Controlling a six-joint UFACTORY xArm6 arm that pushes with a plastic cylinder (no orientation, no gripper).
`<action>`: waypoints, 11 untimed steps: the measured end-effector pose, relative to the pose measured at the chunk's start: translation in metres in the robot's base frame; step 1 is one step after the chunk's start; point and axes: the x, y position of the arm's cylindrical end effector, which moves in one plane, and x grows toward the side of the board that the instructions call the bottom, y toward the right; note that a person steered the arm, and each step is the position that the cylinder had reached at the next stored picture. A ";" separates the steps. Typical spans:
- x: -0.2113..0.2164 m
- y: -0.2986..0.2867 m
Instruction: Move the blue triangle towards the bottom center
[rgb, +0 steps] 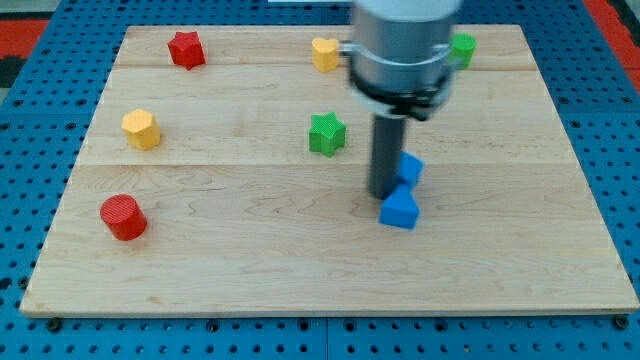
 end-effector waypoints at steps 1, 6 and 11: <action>-0.029 0.016; -0.046 0.022; 0.051 -0.005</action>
